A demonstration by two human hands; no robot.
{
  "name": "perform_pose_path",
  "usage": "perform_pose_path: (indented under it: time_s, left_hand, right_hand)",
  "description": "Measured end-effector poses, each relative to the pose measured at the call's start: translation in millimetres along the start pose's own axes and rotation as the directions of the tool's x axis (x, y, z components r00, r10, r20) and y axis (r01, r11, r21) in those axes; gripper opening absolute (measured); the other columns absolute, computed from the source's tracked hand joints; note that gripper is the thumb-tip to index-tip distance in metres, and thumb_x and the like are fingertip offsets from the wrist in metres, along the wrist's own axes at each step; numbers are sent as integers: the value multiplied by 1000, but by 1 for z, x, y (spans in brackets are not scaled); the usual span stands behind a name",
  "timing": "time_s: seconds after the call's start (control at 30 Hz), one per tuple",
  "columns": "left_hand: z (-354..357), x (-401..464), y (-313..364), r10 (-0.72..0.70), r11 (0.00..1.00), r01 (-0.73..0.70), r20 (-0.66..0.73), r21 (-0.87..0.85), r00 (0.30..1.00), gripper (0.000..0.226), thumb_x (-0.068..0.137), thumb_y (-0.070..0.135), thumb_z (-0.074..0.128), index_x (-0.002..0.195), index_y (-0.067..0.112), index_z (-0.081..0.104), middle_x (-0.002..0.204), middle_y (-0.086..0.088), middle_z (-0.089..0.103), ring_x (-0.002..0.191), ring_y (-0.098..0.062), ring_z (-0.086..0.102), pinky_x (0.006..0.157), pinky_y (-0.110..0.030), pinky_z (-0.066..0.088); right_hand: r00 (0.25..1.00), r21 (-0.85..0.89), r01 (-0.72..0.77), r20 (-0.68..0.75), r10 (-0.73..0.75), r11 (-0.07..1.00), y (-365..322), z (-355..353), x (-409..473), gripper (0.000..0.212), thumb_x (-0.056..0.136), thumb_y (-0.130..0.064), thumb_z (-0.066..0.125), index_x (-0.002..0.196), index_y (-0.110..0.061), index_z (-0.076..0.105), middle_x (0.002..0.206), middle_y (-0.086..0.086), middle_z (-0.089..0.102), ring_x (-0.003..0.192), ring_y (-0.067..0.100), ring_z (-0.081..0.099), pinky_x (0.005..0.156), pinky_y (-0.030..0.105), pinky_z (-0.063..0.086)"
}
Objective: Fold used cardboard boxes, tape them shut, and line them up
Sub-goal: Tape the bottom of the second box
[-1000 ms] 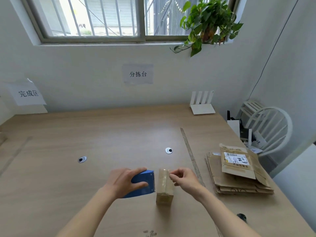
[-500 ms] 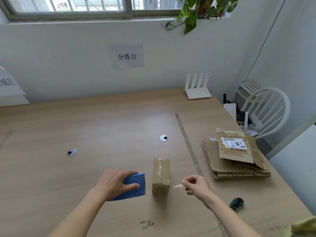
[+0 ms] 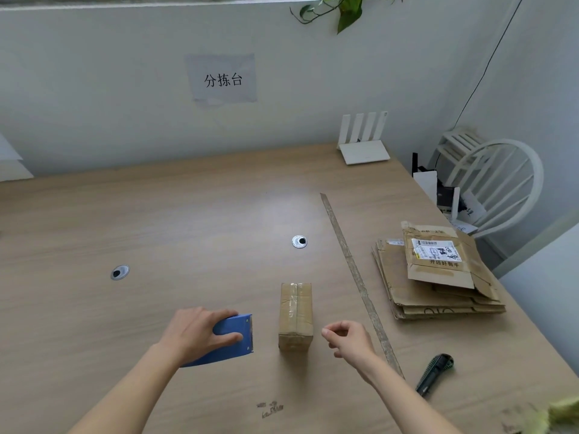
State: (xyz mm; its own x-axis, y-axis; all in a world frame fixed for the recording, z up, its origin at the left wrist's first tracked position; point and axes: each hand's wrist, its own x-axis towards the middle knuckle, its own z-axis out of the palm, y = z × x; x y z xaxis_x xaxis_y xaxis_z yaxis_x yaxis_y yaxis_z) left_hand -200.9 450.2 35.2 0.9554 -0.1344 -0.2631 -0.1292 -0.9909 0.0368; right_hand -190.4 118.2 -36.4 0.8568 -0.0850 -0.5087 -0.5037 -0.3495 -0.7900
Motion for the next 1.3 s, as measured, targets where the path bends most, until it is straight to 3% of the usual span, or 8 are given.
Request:
perform_pose_path:
  time_s: [0.33, 0.47, 0.57, 0.7, 0.8, 0.9, 1.07, 1.3]
  left_hand:
    - [19, 19, 2, 1, 1000, -1, 4, -6, 1000, 58, 87, 78, 40, 138, 51, 47, 105, 15, 71, 87, -10, 65, 71, -28, 47]
    - [22, 25, 2, -1, 1000, 1, 7, -5, 1000, 65, 83, 83, 34, 139, 51, 46, 103, 14, 72, 80, -10, 61, 69, -27, 46]
    - [24, 29, 2, 9, 999, -9, -1, -34, 1000, 84, 68, 87, 15, 138, 52, 46, 100, 15, 72, 73, -9, 55, 65, -26, 42]
    - [25, 31, 2, 34, 998, -34, -7, -51, 999, 85, 69, 87, 15, 139, 52, 45, 105, 16, 72, 85, -8, 64, 68, -26, 44]
    - [24, 31, 2, 49, 997, -50, -5, -63, 999, 75, 75, 84, 24, 138, 50, 47, 107, 16, 72, 88, -9, 65, 70, -28, 45]
    - [25, 32, 6, 71, 996, -72, -9, -55, 997, 71, 77, 83, 27, 137, 50, 47, 107, 16, 71, 89, -9, 65, 72, -28, 46]
    - [33, 42, 12, 96, 995, -95, -14, 20, 995, 58, 83, 77, 41, 133, 49, 50, 103, 11, 72, 89, -15, 66, 68, -31, 43]
    - [54, 57, 31, 49, 985, -55, 39, 162, 998, 55, 82, 73, 41, 112, 31, 61, 89, 1, 70, 80, -23, 66, 54, -32, 31]
  right_hand:
    - [999, -223, 1, -38, -10, 975, 14, 18, 20, 10, 83, -34, 80, 76, -28, 76, 64, -10, 71, 64, 6, 66, 73, 34, 60]
    - [1000, -222, -23, -7, 22, 975, 12, 25, 23, 6, 84, -33, 79, 80, -29, 77, 74, -9, 75, 68, 8, 71, 77, 38, 61]
    - [999, -345, -25, 11, 31, 938, 15, 28, 26, 22, 86, -39, 74, 106, -32, 77, 102, -8, 77, 99, 14, 71, 93, 32, 55]
    - [995, -471, -68, -96, 25, 879, 18, 24, 24, 58, 94, -33, 62, 149, -29, 47, 147, -4, 54, 134, 20, 51, 107, 29, 39]
    - [921, -518, 168, -220, -321, 839, 10, 32, 14, 47, 99, -19, 54, 146, -24, 51, 153, -1, 46, 139, 19, 45, 113, 33, 37]
    - [789, -638, 464, -17, -614, 614, -12, 54, 8, 48, 102, -30, 50, 150, -23, 45, 162, -3, 33, 150, 15, 29, 124, 32, 20]
    - [852, -726, 488, 275, -446, 485, -14, 80, 18, 74, 101, -61, 24, 161, -31, -7, 162, -12, -27, 151, 8, -24, 119, 32, -18]
    - [871, -752, 459, 274, -409, 474, -2, 84, 24, 74, 102, -63, 21, 157, -34, -18, 159, -16, -35, 145, 3, -35, 118, 30, -22]
